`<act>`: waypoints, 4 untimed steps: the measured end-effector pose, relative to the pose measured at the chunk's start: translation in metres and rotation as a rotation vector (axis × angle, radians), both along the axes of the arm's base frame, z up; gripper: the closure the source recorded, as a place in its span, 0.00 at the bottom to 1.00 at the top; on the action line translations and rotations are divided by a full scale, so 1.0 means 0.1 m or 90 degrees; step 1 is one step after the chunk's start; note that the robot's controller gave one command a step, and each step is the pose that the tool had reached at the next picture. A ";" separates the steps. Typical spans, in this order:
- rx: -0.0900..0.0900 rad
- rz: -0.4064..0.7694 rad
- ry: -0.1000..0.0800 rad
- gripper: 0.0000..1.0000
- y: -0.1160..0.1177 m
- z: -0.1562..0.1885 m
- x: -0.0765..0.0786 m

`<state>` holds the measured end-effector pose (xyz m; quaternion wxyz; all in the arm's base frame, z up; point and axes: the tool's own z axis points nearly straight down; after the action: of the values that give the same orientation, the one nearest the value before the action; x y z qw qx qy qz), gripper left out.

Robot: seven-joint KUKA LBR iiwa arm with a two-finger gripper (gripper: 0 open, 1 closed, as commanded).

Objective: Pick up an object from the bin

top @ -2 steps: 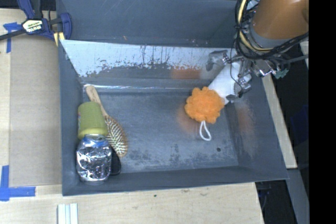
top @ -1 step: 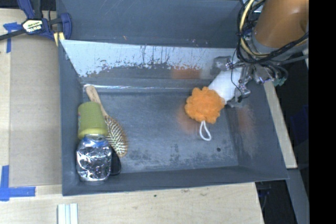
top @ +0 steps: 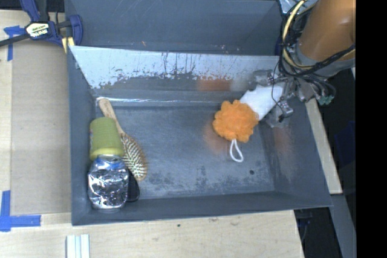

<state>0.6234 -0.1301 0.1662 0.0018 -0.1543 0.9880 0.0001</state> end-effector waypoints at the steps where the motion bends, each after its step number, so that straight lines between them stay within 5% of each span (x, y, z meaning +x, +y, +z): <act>1: 0.003 -0.028 -0.004 0.00 -0.11 -0.08 0.06; 2: 0.009 -0.027 -0.009 0.00 -0.22 -0.25 0.02; 3: 0.011 -0.024 -0.008 0.00 0.07 -0.68 -0.01; 4: 0.008 0.058 -0.016 0.00 -0.11 0.23 -0.16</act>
Offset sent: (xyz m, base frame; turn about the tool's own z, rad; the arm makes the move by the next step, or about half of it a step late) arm 0.0044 -0.0132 -0.0084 0.0459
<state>0.6071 -0.1413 0.1890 0.0154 -0.1992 0.9798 0.0043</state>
